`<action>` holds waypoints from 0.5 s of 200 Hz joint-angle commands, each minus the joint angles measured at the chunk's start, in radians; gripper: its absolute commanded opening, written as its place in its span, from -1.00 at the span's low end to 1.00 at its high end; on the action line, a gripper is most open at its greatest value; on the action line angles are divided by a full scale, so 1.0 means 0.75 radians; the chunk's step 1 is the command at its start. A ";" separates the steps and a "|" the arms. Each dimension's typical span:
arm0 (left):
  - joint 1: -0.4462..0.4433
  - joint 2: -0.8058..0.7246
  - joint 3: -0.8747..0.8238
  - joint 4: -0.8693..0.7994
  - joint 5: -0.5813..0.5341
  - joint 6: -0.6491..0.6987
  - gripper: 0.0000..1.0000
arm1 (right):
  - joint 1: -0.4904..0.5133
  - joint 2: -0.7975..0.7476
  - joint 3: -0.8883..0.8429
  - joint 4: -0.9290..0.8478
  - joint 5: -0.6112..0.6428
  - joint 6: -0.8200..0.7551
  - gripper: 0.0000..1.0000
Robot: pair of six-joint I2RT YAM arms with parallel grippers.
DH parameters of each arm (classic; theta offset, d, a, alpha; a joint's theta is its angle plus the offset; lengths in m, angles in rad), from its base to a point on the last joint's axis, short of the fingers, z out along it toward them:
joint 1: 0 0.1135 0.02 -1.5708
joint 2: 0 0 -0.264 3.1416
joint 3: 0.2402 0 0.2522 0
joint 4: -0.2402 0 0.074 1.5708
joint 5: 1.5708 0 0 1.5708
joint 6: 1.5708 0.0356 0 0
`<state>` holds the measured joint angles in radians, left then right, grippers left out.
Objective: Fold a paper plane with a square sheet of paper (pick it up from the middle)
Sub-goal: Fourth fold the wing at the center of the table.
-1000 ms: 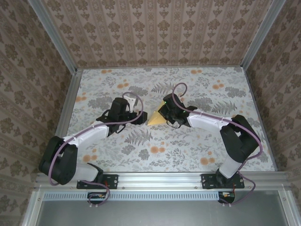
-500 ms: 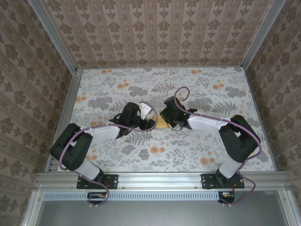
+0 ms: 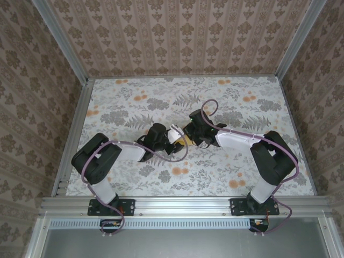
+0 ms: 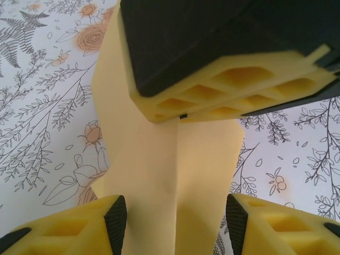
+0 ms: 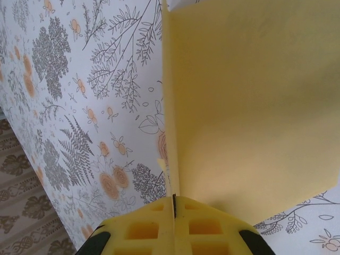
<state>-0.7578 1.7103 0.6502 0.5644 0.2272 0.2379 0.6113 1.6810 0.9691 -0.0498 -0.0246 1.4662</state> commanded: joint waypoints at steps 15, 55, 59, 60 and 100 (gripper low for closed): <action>0.002 0.042 -0.028 0.161 -0.036 0.051 -0.09 | -0.014 0.015 -0.027 0.030 -0.077 0.051 -1.00; 0.002 0.047 -0.033 0.188 -0.017 0.024 -0.40 | -0.021 0.017 -0.031 0.020 -0.087 0.057 -0.99; 0.002 0.049 -0.033 0.189 -0.012 0.021 -0.43 | -0.020 0.016 -0.032 0.021 -0.088 0.057 -0.98; 0.002 0.049 -0.033 0.190 -0.010 0.021 -0.44 | -0.021 0.016 -0.032 0.021 -0.088 0.058 -0.98; 0.007 0.071 -0.029 0.168 0.018 -0.021 -0.70 | -0.044 0.000 -0.034 0.019 -0.108 0.003 -0.55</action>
<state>-0.7578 1.7367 0.6342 0.6678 0.2131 0.2481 0.5957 1.6810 0.9577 -0.0490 -0.0673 1.4757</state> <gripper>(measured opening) 0.171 0.151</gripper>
